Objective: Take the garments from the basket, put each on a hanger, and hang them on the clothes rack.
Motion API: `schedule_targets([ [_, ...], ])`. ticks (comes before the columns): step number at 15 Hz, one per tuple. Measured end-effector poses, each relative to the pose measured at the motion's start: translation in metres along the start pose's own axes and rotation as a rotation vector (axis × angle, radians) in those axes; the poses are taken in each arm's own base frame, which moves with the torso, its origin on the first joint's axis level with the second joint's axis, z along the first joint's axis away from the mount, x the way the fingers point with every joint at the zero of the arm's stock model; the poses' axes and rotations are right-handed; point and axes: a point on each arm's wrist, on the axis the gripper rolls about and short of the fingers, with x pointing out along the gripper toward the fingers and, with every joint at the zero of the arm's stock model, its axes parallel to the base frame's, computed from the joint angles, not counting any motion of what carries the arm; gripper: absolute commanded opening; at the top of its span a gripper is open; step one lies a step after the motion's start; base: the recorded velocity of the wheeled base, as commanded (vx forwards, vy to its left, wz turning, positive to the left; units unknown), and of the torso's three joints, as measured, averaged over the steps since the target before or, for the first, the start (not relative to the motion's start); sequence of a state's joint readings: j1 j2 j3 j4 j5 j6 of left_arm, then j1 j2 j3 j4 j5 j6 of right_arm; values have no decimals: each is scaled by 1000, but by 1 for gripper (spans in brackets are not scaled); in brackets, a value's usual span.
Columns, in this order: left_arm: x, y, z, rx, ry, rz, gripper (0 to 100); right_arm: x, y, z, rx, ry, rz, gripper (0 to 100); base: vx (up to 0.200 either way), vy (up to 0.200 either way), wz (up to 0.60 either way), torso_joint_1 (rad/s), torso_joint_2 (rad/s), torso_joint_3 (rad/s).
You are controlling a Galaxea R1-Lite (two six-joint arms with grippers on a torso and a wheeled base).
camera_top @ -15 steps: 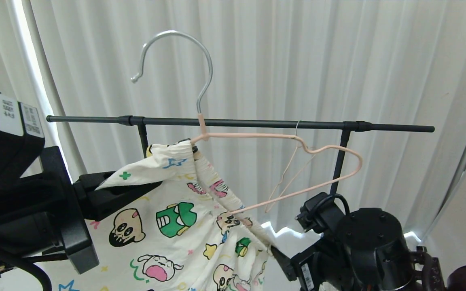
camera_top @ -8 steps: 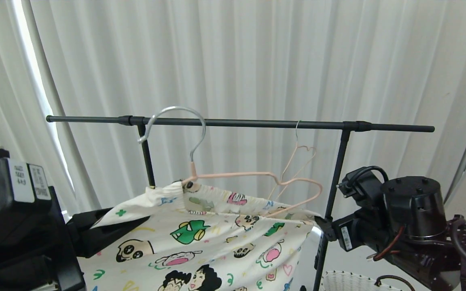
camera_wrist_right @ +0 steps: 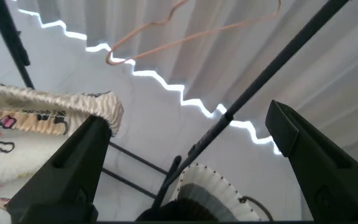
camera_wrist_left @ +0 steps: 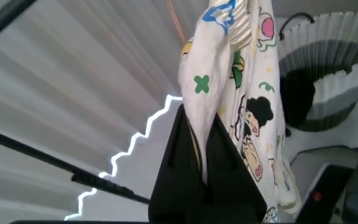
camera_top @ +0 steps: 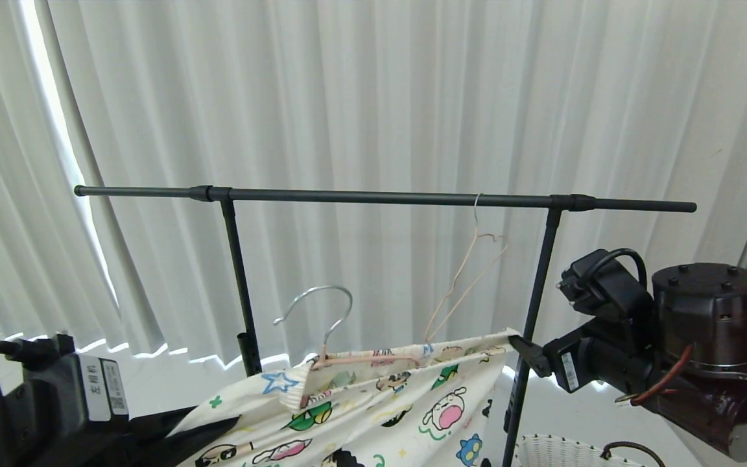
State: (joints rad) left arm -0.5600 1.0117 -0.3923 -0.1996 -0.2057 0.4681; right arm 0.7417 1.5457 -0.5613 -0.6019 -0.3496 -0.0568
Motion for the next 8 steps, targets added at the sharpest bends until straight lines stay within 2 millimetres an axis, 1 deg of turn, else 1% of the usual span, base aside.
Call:
schedule_targets([
  [2,6,-1,-6,-10,62,2,0,-9,3,6,-44,-36,48,100,0,0,0,0,0,0],
  [4,15,2,-10,-21,140,53,0,-20,11,11,-86,-69,105,100,0,0,0,0,0,0],
  [6,23,8,-3,-44,155,86,0,-31,24,12,-129,-82,180,100,0,0,0,0,0,0],
  [8,26,13,5,-121,133,102,0,-40,36,11,-181,-99,283,100,0,0,0,0,0,0],
])
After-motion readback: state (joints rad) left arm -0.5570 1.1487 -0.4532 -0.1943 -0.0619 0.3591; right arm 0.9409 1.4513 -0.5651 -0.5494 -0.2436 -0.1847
